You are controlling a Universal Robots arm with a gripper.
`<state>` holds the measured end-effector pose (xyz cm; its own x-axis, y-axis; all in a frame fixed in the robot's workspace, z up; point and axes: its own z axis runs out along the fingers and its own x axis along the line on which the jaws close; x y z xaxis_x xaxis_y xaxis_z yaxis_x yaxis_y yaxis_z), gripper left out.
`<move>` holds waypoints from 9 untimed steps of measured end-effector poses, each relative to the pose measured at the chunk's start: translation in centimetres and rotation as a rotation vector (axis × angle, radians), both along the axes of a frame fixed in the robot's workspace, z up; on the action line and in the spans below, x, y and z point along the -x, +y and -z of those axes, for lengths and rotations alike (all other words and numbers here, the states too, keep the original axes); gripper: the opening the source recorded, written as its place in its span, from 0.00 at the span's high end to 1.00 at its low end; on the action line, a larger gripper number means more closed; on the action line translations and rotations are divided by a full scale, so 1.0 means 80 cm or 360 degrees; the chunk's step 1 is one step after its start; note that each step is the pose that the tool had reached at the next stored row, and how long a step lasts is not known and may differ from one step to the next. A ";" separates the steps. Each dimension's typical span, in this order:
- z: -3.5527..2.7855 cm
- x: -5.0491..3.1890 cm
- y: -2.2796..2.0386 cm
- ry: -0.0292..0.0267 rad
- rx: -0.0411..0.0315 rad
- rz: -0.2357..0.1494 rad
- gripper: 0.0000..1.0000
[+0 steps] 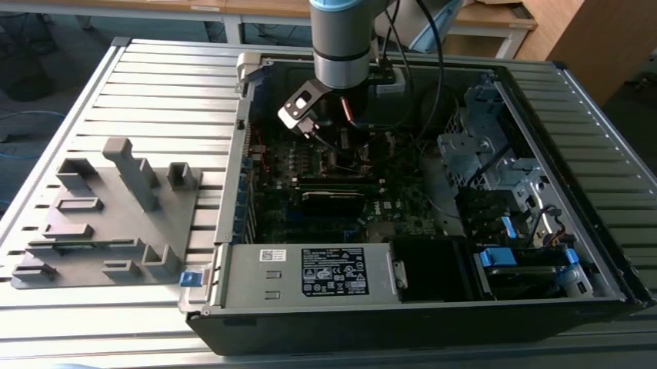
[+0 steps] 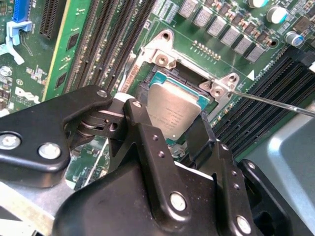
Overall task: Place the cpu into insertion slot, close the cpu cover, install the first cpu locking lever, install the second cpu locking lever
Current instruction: 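Place the cpu into insertion slot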
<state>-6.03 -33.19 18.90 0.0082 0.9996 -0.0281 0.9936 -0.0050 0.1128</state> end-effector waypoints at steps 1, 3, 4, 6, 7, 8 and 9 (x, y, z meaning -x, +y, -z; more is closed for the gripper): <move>0.0003 0.000 -0.0001 0.00000 0.0000 0.0000 0.46; 0.0005 0.000 -0.0002 -0.00002 0.0000 0.0000 0.46; 0.0005 0.000 -0.0002 -0.00002 0.0000 0.0000 0.46; 0.0005 0.000 -0.0002 -0.00001 0.0000 0.0000 0.46; 0.0005 0.000 -0.0003 0.00000 0.0000 0.0000 0.46; 0.0005 0.000 -0.0003 0.00000 0.0000 0.0000 0.46; 0.0007 0.000 -0.0002 -0.00006 0.0000 0.0000 0.46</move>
<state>-6.04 -33.20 18.85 0.0082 0.9996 -0.0280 0.9936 -0.0050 0.1132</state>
